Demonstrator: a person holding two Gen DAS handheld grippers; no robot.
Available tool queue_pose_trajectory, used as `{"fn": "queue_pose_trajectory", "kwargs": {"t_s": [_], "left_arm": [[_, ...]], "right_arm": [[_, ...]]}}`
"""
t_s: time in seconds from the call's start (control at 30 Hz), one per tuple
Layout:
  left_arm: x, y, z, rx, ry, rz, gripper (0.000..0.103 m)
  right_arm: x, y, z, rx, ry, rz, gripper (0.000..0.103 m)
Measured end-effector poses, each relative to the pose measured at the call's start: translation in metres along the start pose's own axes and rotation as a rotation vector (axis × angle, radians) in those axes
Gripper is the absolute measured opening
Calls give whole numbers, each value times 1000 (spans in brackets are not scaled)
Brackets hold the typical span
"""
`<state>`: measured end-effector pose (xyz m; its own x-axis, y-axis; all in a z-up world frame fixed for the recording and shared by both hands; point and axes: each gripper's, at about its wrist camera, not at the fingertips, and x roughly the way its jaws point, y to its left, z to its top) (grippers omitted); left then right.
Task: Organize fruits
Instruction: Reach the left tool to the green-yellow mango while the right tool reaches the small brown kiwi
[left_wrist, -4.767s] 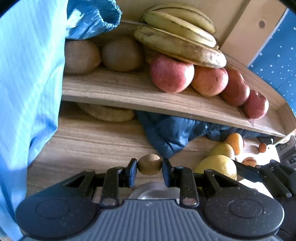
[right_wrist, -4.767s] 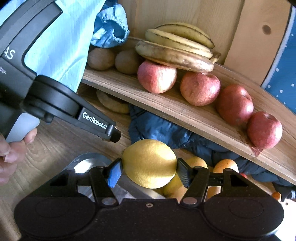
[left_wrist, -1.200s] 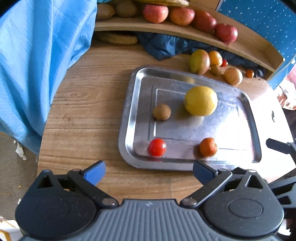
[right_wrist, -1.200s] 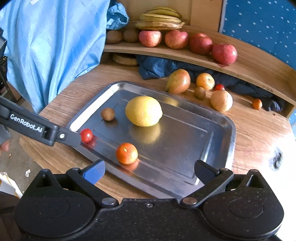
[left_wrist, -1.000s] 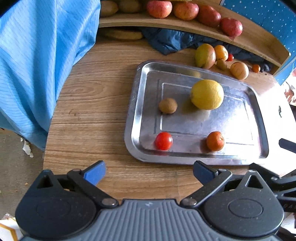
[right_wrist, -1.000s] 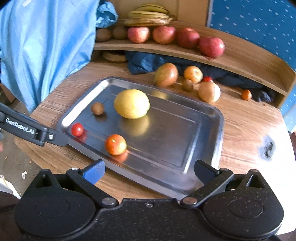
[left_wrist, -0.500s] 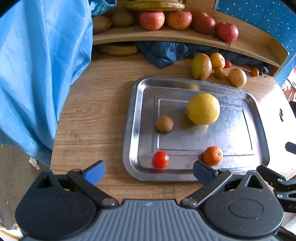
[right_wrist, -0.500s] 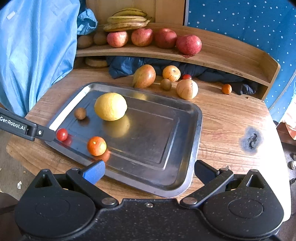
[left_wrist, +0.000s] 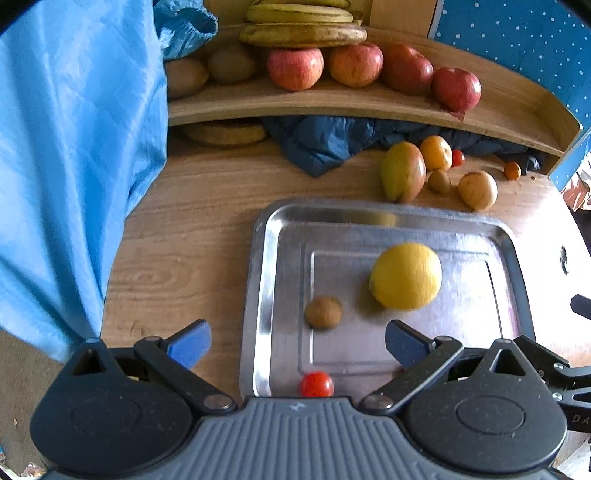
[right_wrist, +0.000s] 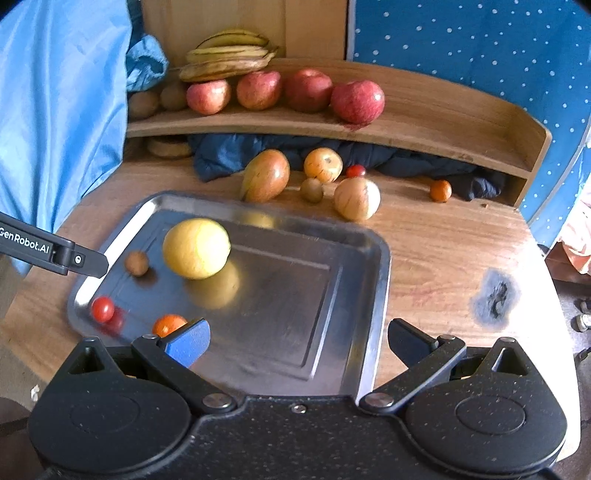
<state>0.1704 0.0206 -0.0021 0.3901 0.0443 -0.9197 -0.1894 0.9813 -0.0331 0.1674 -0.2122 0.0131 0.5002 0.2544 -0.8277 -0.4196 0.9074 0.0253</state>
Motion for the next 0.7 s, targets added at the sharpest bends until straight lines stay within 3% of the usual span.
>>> {"fn": "queue_pose_trajectory", "kwargs": {"t_s": [0.7], "left_arm": [[46, -17, 70, 22, -15, -69, 102]], "right_arm": [[40, -14, 33, 65, 12, -49, 102]]}}
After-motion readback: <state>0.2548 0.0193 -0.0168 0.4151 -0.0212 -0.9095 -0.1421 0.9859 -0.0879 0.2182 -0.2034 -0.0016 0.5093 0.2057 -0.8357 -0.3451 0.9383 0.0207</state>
